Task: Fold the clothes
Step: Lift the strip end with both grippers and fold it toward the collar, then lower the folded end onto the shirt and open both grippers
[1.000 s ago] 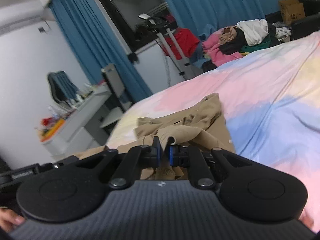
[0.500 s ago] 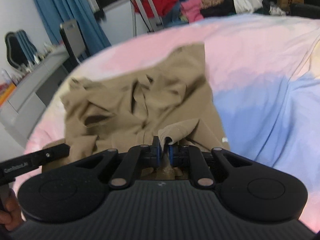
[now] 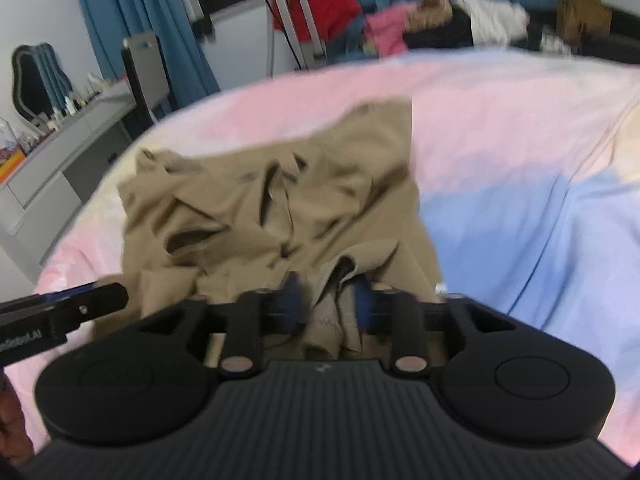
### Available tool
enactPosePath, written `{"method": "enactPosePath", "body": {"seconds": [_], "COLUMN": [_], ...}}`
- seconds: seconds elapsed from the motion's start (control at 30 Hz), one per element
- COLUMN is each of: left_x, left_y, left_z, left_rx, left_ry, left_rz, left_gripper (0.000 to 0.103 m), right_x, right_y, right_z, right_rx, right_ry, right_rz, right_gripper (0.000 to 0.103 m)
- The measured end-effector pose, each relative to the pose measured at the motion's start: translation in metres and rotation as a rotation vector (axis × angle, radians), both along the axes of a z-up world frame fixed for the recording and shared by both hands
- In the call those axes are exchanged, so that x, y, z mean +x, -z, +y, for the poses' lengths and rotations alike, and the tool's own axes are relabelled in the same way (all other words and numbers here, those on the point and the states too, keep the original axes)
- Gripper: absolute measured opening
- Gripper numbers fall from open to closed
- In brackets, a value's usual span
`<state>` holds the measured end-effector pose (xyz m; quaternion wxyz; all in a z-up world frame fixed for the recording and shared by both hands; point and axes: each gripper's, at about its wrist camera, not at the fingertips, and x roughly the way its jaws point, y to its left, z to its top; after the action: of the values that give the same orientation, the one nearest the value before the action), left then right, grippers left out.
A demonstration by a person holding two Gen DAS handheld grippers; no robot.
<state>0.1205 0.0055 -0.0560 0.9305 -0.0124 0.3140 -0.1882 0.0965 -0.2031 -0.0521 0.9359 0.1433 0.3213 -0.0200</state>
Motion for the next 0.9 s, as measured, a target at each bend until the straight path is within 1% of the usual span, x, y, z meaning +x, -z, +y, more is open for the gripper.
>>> {"method": "enactPosePath", "body": {"seconds": [0.03,0.07,0.13,0.17,0.2,0.23,0.27,0.3,0.33,0.37,0.47,0.57,0.63,0.77,0.8,0.87,0.9], "left_x": [-0.007,-0.013,-0.028,-0.034,-0.042,-0.051,-0.059,-0.067,-0.075,-0.083,-0.105,-0.119,-0.125,-0.126,-0.127,-0.130,-0.132], "left_y": [-0.007,-0.013,-0.026,-0.031,-0.037,-0.042,-0.047,-0.051,-0.054,-0.056,-0.060,-0.059,-0.056,-0.046,-0.044,-0.042,-0.042], "left_z": [-0.002,-0.002,-0.001,0.001,0.003,0.005,0.007,0.007,0.007,0.007,0.006,0.002,0.000,0.003,0.004,0.005,0.004], "left_rx": [0.010,0.017,0.015,0.007,-0.003,-0.016,-0.023,-0.026,-0.026,-0.025,-0.018,-0.001,0.003,-0.046,-0.054,-0.052,-0.045], "left_ry": [0.011,0.019,0.006,0.000,-0.002,0.002,0.010,0.018,0.026,0.032,0.048,0.058,0.057,0.033,0.024,-0.001,-0.011], "left_rz": [-0.025,-0.046,-0.092,-0.110,-0.128,-0.148,-0.167,-0.184,-0.199,-0.213,-0.244,-0.235,-0.212,-0.097,-0.082,-0.092,-0.110], "left_gripper": [0.046,0.049,0.059,0.070,0.076,0.077,0.080,0.088,0.092,0.102,0.103,0.103,0.103,0.103,0.103,0.103,0.103], "right_x": [-0.007,-0.014,-0.031,-0.039,-0.046,-0.054,-0.062,-0.070,-0.078,-0.086,-0.106,-0.116,-0.117,-0.124,-0.125,-0.129,-0.129], "right_y": [-0.007,-0.014,-0.028,-0.035,-0.041,-0.046,-0.050,-0.054,-0.058,-0.062,-0.073,-0.077,-0.076,-0.071,-0.071,-0.071,-0.071], "right_z": [0.000,0.001,0.003,0.004,0.005,0.006,0.006,0.006,0.006,0.006,0.010,0.017,0.020,0.027,0.028,0.031,0.032], "right_rx": [-0.009,-0.018,-0.040,-0.052,-0.063,-0.071,-0.069,-0.068,-0.065,-0.060,-0.075,-0.114,-0.120,-0.151,-0.162,-0.177,-0.184], "right_ry": [0.004,0.010,-0.003,-0.014,-0.024,-0.029,-0.029,-0.029,-0.029,-0.026,-0.001,0.006,-0.005,-0.017,-0.017,-0.019,-0.019], "right_rz": [-0.033,-0.068,-0.126,-0.150,-0.174,-0.199,-0.221,-0.243,-0.264,-0.284,-0.346,-0.376,-0.362,-0.359,-0.362,-0.370,-0.379], "right_gripper": [0.065,0.081,0.091,0.091,0.091,0.091,0.091,0.091,0.091,0.091,0.091,0.091,0.091,0.091,0.091,0.091,0.091]}}
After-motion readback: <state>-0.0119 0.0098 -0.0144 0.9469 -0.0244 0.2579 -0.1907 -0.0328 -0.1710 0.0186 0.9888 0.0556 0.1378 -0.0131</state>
